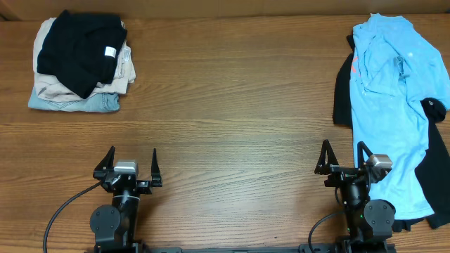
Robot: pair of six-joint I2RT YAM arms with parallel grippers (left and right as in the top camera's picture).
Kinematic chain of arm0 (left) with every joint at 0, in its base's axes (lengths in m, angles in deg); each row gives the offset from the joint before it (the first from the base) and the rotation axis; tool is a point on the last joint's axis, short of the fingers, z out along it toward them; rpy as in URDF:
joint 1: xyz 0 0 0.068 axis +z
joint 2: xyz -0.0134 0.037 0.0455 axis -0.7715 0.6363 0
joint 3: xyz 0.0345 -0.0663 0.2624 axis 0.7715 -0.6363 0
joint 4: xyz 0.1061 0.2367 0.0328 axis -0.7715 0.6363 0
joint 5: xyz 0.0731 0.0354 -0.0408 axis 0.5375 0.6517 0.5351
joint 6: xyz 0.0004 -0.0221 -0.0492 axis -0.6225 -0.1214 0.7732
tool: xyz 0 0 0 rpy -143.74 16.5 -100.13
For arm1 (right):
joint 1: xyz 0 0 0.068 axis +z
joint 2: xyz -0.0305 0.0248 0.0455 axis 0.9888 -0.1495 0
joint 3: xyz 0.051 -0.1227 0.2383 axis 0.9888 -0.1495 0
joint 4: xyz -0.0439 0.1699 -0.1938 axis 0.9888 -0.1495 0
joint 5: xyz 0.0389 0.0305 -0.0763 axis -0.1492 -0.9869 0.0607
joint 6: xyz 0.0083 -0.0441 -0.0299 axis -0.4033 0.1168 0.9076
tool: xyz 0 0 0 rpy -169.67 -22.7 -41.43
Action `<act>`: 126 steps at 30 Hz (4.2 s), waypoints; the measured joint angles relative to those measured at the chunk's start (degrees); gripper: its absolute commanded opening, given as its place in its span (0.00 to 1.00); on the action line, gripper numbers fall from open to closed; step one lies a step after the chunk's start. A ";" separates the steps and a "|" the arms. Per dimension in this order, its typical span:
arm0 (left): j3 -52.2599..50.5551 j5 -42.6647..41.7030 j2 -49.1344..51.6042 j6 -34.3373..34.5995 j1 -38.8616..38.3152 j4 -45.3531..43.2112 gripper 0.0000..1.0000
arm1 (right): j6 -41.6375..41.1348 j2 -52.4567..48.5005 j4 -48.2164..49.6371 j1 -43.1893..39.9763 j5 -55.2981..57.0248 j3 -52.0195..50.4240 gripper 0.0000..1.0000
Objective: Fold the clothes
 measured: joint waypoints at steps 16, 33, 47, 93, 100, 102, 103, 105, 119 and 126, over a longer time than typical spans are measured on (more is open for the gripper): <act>0.00 0.00 0.00 0.00 0.00 -0.02 1.00 | -0.02 0.00 -0.02 0.02 -0.02 0.00 1.00; 0.00 0.00 0.00 0.00 0.00 0.00 1.00 | -0.04 0.00 0.00 0.00 -0.02 0.00 1.00; 0.00 0.00 0.00 0.00 0.00 -0.02 1.00 | -0.04 0.00 -0.02 0.00 -0.02 0.00 1.00; 4.07 1.31 0.57 1.88 0.00 -0.26 1.00 | 1.31 -1.60 4.24 0.00 -1.01 5.55 1.00; 19.19 1.51 11.82 2.32 0.00 1.51 1.00 | 5.53 -12.07 -1.09 0.02 -1.31 21.92 1.00; 24.26 1.51 17.64 2.32 0.00 3.02 1.00 | 6.69 -17.31 -5.14 0.02 -1.36 28.09 1.00; 26.82 1.49 20.55 2.32 0.00 4.31 1.00 | 7.15 -20.28 -7.56 0.00 -1.31 31.41 1.00; 32.46 1.51 26.86 2.34 0.00 6.86 1.00 | 7.69 -25.77 -11.61 0.00 -1.36 37.44 1.00; 70.31 0.96 64.96 2.29 0.00 34.60 1.00 | 8.94 -67.25 -41.48 -0.42 -1.49 77.94 1.00; 77.37 0.83 79.23 2.29 0.00 38.60 1.00 | 8.94 -82.53 -44.06 -0.85 -2.32 84.35 1.00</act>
